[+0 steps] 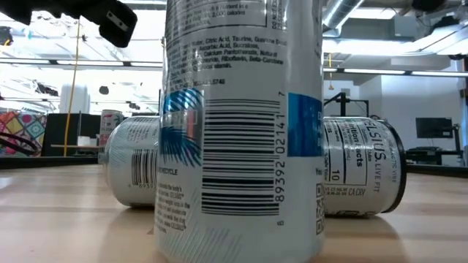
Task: Place canned beverage on shelf
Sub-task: Adjust the white blue soda can
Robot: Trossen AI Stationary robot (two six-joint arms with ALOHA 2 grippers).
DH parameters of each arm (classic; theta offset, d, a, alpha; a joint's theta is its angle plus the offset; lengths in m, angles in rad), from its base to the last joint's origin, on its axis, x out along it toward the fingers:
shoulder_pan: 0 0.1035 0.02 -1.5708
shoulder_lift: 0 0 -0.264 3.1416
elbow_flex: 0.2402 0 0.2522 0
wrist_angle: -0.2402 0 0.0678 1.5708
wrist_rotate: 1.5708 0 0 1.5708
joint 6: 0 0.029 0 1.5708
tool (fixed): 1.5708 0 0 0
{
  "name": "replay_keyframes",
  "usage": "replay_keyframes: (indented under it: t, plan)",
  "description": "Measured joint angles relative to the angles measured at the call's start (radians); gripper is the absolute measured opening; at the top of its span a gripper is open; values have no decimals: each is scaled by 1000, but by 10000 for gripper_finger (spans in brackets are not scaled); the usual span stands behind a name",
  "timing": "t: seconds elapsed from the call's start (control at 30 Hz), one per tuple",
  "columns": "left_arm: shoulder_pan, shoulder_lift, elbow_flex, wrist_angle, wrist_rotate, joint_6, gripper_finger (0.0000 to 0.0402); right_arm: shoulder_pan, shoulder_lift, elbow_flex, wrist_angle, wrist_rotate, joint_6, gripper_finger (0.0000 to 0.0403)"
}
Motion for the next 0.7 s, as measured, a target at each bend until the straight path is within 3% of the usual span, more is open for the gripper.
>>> replay_keyframes:
  t: [0.17, 0.43, 0.7]
  plan:
    - [-25, 0, 0, 0, -55, -3, 0, -38, 7, 0, -11, -39, -179, 260]
    - [-38, 0, 0, -1, -120, 3, 0, -90, 1, 0, -51, -184, -142, 260]
    - [-38, 0, 0, 14, -160, 16, 0, -103, 1, 0, -119, -209, -275, 261]
